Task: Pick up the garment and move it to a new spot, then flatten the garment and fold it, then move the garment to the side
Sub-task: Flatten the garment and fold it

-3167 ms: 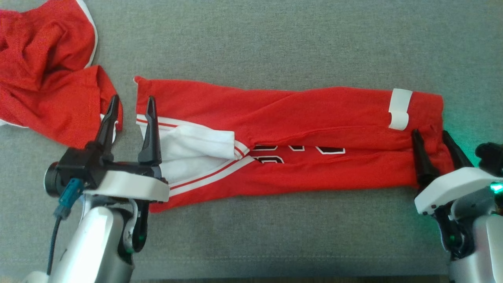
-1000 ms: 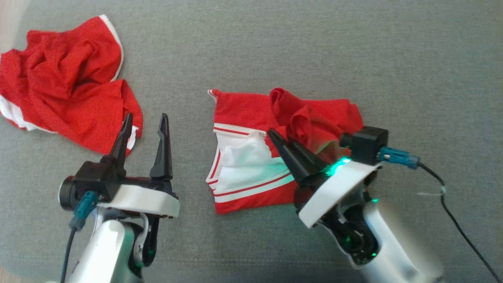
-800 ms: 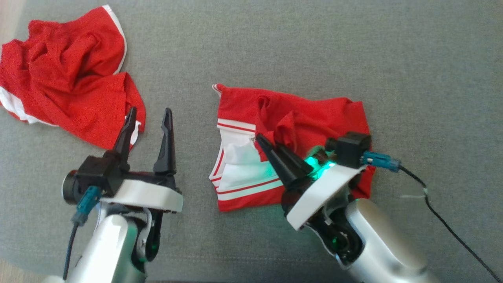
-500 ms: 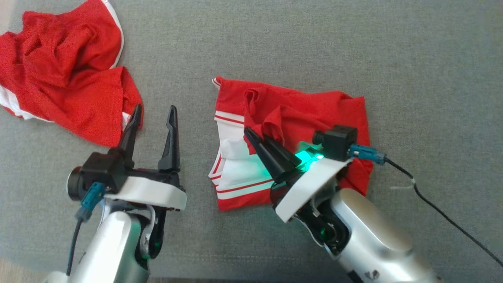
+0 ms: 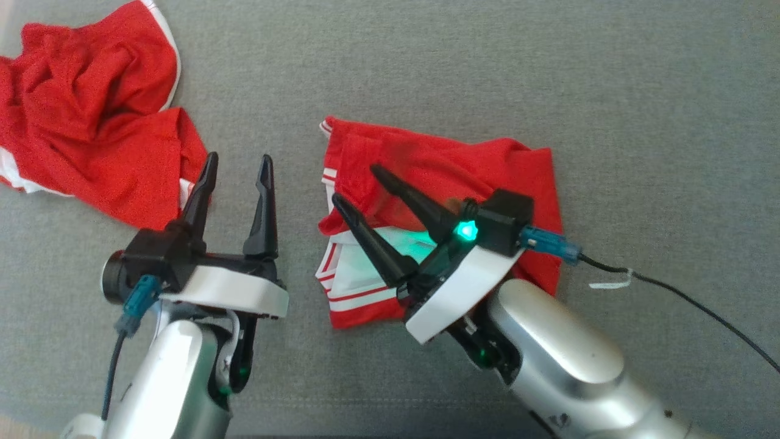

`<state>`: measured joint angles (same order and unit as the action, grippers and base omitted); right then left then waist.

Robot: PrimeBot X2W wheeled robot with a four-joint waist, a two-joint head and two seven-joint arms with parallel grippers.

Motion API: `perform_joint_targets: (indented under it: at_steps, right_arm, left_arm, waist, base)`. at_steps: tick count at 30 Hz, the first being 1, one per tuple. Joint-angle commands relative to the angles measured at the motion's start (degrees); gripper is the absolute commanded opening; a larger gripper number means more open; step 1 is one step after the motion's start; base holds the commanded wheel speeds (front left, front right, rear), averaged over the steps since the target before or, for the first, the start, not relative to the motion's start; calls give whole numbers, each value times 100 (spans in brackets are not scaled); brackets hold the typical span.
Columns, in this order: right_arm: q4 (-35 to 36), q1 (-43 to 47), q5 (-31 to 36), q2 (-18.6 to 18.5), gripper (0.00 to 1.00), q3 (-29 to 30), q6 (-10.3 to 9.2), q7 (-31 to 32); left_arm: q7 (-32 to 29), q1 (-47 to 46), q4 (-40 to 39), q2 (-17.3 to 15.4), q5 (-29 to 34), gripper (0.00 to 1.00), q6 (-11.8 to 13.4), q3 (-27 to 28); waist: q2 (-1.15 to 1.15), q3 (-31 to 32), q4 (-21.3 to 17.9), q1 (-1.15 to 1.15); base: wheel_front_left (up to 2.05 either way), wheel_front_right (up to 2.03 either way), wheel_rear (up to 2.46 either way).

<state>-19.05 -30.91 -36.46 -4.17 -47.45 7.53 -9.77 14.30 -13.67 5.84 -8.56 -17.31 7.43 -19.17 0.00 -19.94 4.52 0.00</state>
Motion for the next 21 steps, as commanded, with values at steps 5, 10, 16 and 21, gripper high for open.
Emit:
perform_joint_targets:
  at_steps: [5,10,16,21]
  right_arm:
    - [818,221,713,17,100,665,-4,-144]
    - [1518,691,1326,-278,100,1977,-4,9]
    - [2108,1458,1801,-548,100,3498,-4,350]
    - [2444,2073,1940,-604,100,4179,-4,553]
  left_arm:
    - [69,-52,-180,-158,61,100,73,302]
    - [69,-19,-237,-235,83,100,111,347]
    - [69,28,-322,-328,99,100,164,396]
    - [64,105,-370,-396,101,100,203,420]
  waist:
    - [0,106,-150,0]
    - [0,171,-246,0]
    - [0,259,-311,0]
    - [0,349,-331,0]
  base:
    - [0,0,0]
    - [0,0,0]
    - [0,0,0]
    - [0,0,0]
